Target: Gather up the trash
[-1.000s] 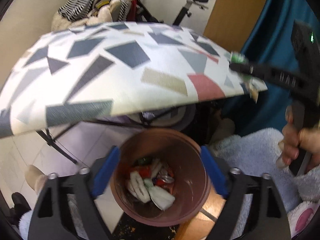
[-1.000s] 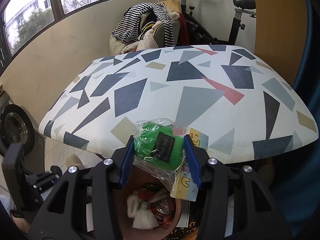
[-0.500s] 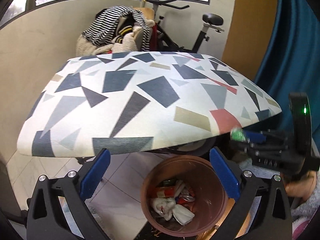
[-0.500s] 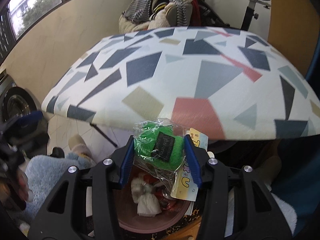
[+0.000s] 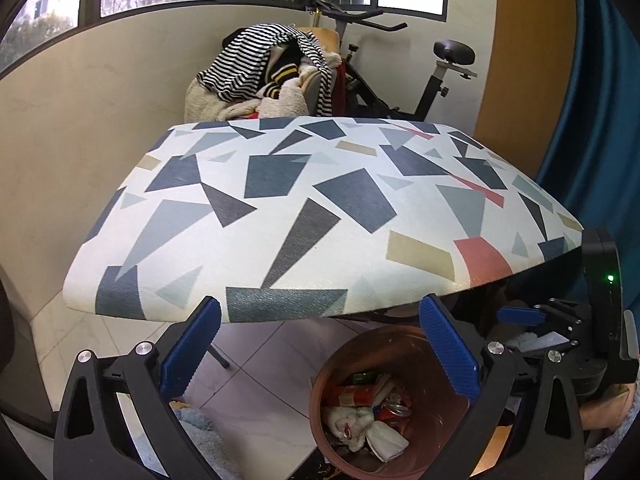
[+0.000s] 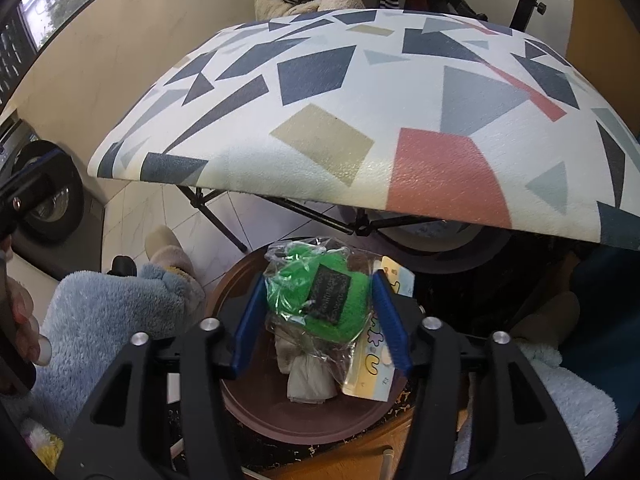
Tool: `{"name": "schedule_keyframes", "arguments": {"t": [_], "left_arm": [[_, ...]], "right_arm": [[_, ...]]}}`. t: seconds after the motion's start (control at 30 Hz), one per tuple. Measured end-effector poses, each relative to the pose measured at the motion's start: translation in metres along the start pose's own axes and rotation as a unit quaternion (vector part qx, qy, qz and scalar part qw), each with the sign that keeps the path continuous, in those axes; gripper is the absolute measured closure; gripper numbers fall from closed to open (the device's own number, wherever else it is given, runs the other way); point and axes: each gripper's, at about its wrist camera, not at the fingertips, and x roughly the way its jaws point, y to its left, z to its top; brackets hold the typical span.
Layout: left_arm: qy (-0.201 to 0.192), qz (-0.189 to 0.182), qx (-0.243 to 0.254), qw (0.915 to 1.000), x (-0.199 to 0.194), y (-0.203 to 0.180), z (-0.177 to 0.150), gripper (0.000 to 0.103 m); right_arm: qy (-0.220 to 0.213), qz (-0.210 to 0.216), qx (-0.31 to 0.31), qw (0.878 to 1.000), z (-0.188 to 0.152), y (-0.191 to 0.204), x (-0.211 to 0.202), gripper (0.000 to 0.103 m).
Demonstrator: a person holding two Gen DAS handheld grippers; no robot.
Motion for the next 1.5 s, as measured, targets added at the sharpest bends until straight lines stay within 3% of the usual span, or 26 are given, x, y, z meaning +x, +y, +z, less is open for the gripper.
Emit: {"name": "schedule_keyframes", "arguments": {"t": [0.13,0.3,0.6,0.77,0.87,1.2,1.5], "left_arm": [[-0.007,0.009,-0.001,0.9999,-0.002,0.001,0.005,0.006],[-0.033,0.013,-0.002,0.9994,-0.013,-0.001,0.021,0.006],[-0.109,0.038,0.01,0.9933,-0.056,-0.01,0.081,0.006],[-0.119,0.029,0.014,0.9924,-0.076,-0.012,0.107,0.006],[-0.129,0.013,0.009,0.9916,-0.088,-0.012,0.113,0.006],[-0.141,0.033,0.025,0.9892,-0.105,-0.025,0.116,0.006],[-0.151,0.042,0.04,0.9869,-0.111,-0.034,0.118,0.006]], "right_arm": [[-0.014,-0.008,-0.009,1.0,0.0,0.003,-0.004,0.015],[-0.039,-0.024,-0.02,0.999,0.008,0.006,-0.019,0.006],[-0.119,-0.051,-0.019,0.991,0.044,0.003,-0.082,0.006],[-0.17,-0.057,-0.016,0.984,0.066,-0.006,-0.126,0.006],[-0.184,-0.058,-0.015,0.981,0.071,-0.009,-0.14,0.006],[-0.214,-0.059,-0.014,0.975,0.097,-0.015,-0.19,0.006],[-0.22,-0.06,-0.01,0.974,0.093,-0.01,-0.207,0.006]]}}
